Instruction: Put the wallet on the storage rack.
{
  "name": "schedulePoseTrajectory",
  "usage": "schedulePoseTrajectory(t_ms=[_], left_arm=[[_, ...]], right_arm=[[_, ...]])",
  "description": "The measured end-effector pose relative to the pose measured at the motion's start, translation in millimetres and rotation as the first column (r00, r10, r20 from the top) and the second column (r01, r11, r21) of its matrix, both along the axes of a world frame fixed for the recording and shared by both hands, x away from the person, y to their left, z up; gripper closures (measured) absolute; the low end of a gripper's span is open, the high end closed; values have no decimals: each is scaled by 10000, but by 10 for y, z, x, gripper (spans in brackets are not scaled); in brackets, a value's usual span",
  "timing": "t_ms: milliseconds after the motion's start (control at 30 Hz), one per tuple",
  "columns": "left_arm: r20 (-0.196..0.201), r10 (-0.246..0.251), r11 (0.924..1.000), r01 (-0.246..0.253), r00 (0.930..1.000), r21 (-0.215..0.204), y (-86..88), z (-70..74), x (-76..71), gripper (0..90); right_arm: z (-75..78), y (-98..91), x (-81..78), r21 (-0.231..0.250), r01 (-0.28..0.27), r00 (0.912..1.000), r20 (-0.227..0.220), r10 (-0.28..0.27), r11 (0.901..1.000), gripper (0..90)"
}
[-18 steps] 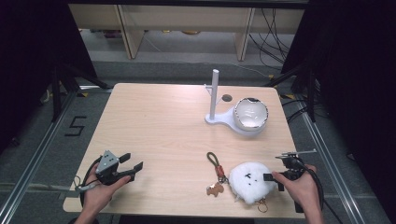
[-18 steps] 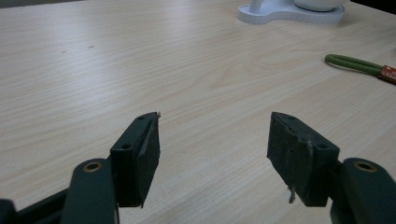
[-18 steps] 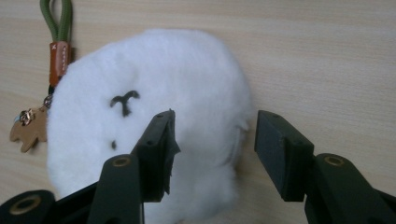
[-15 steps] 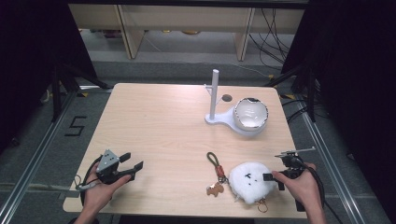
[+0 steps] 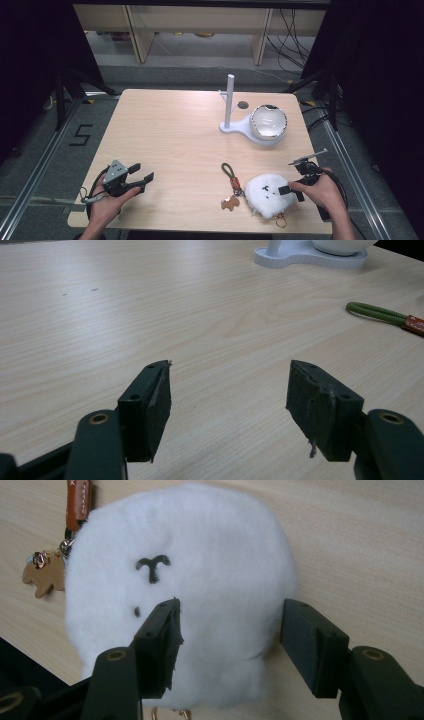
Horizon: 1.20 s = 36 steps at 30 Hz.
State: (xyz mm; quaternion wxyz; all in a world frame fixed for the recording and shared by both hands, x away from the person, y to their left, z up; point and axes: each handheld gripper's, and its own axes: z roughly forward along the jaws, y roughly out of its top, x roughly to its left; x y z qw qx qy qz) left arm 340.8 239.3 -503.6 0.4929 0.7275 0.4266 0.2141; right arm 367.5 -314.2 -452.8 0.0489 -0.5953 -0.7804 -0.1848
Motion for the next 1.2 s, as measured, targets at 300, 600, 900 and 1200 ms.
schedulePoseTrajectory(t_ms=[300,600,900,1200], left_arm=[[15,-90,9999,90,10000,51,-20,-4,-4,338],[12,-84,9999,84,10000,83,-36,4,-4,338],[31,-118,9999,118,9999,105,-45,-4,-13,338],[-29,-151,9998,151,9999,102,-47,-27,-21,338]], right_arm=[[-47,80,214,176,316,9965,-777,-301,9993,366],[-168,79,277,-168,-423,9968,-691,411,9990,388],[-190,126,279,-588,-331,9948,-979,273,9977,649],[-162,147,197,-568,-245,9983,-542,214,9981,774]])
